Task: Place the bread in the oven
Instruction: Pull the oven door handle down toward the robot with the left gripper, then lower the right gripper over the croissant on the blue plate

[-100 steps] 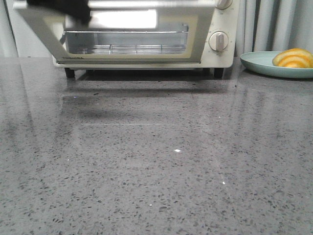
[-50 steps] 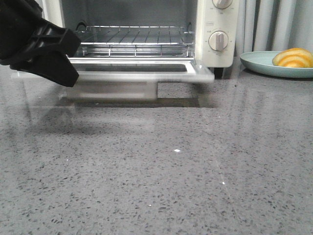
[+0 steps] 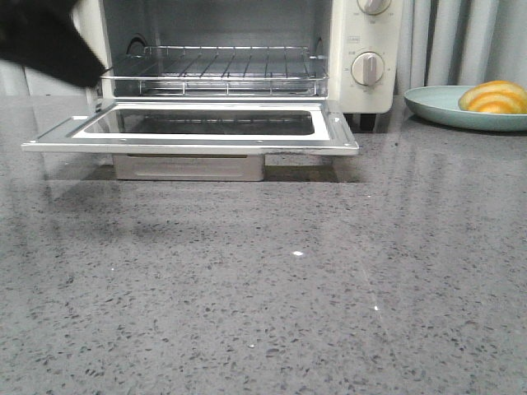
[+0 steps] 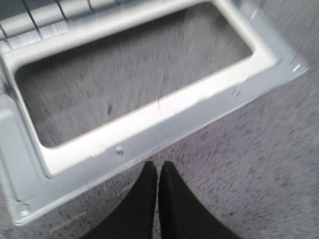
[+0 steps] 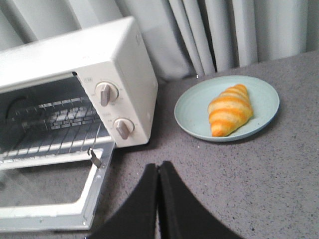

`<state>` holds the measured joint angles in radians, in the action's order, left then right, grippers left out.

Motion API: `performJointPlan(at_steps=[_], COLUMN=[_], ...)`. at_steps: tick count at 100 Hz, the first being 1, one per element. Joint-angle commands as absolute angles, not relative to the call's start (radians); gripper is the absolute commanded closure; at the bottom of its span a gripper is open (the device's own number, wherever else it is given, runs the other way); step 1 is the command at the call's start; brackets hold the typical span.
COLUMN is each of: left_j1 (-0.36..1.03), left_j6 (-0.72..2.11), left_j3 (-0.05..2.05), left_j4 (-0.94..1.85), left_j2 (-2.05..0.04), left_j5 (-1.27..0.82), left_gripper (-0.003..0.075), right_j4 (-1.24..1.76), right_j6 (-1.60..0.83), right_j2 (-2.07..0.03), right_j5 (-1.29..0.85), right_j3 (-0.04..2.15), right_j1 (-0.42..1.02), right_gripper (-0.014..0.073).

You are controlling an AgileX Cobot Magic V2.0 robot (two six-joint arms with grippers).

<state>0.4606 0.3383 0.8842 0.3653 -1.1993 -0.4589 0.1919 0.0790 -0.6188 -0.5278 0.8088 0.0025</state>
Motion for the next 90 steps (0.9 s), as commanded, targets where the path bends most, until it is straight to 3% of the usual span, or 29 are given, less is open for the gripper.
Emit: performJointPlan(at_steps=[1,13,28,38,63,90], left_j1=[0.460,0.460,0.460,0.460,0.460,0.460], left_j6=[0.339,0.339,0.339,0.339,0.339,0.339], left_j3=[0.915,0.915,0.915,0.915,0.915,0.915], left_j4=[0.386,0.386,0.386,0.386,0.386,0.386], left_j2=[-1.074,-0.954,-0.821,-0.744,-0.603,-0.564], left_j5=[-0.415,-0.443,-0.485,-0.497,-0.521,-0.633], left_gripper=[0.0742,0.0741,0.0742,0.0741,0.0741,0.0742], right_j4=[0.178,0.129,0.076,0.062,-0.044,-0.009], right_j6=[0.040,0.038,0.038,0.038,0.078,0.155], right_j2=[-0.754,-0.920,-1.127,-1.255,-1.516,-1.655], right_j5=[-0.586,-0.625,-0.579,-0.533,-0.451,-0.362], right_j3=[0.973,1.125,1.259,1.317,1.392,1.436], right_j1=[0.005,0.005,-0.001,-0.008,-0.040,-0.125], right_gripper=[0.0639,0.0592,0.0332,0.0228,0.0234,0.0234])
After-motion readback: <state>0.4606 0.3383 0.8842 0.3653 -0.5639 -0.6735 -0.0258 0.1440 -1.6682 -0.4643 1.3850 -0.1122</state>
